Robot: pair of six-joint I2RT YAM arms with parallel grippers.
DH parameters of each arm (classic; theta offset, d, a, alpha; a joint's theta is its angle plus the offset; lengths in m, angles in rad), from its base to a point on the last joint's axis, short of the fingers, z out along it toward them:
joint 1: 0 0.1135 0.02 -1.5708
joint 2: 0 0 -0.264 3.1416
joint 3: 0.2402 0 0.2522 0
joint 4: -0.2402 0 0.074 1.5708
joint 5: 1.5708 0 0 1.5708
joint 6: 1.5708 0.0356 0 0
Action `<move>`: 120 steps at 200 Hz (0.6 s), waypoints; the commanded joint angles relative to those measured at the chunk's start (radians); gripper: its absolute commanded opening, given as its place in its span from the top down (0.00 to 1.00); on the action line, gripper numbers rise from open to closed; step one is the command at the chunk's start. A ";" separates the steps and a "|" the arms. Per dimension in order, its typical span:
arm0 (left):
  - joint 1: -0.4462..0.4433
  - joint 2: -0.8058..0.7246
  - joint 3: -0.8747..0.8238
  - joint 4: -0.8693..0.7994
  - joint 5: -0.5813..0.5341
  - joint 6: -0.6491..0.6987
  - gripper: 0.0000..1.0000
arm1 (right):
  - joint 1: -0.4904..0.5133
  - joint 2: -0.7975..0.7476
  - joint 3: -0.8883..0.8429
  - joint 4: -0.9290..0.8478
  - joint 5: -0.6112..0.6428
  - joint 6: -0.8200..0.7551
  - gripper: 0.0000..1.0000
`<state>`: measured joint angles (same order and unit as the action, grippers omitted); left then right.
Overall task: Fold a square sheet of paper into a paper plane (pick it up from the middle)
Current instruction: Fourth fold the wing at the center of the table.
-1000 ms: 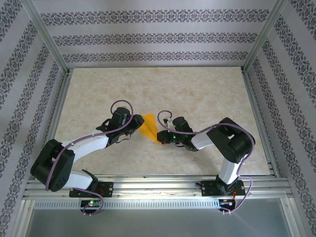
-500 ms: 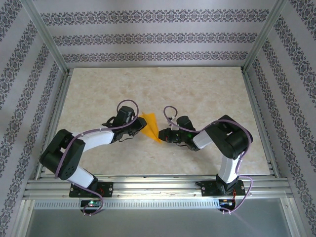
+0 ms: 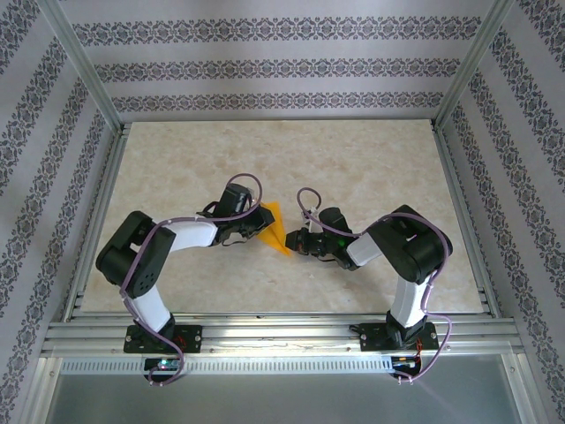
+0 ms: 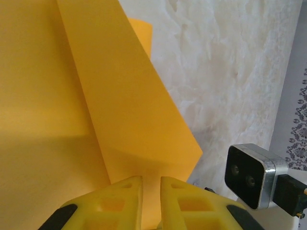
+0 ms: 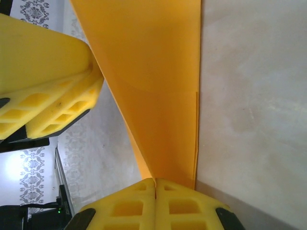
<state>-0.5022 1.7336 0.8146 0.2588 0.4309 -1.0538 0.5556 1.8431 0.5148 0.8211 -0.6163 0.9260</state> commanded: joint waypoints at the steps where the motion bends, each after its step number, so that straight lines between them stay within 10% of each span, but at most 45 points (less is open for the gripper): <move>1: 0.010 0.023 0.039 0.056 0.028 0.040 0.84 | -0.017 0.018 -0.027 -0.017 0.007 0.010 1.00; 120: 0.036 0.080 0.004 0.224 0.095 0.003 0.99 | -0.029 0.025 -0.018 -0.041 0.001 0.021 1.00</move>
<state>-0.4892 1.7916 0.8352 0.3893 0.4934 -1.0477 0.5449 1.8435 0.5117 0.8211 -0.6262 0.9455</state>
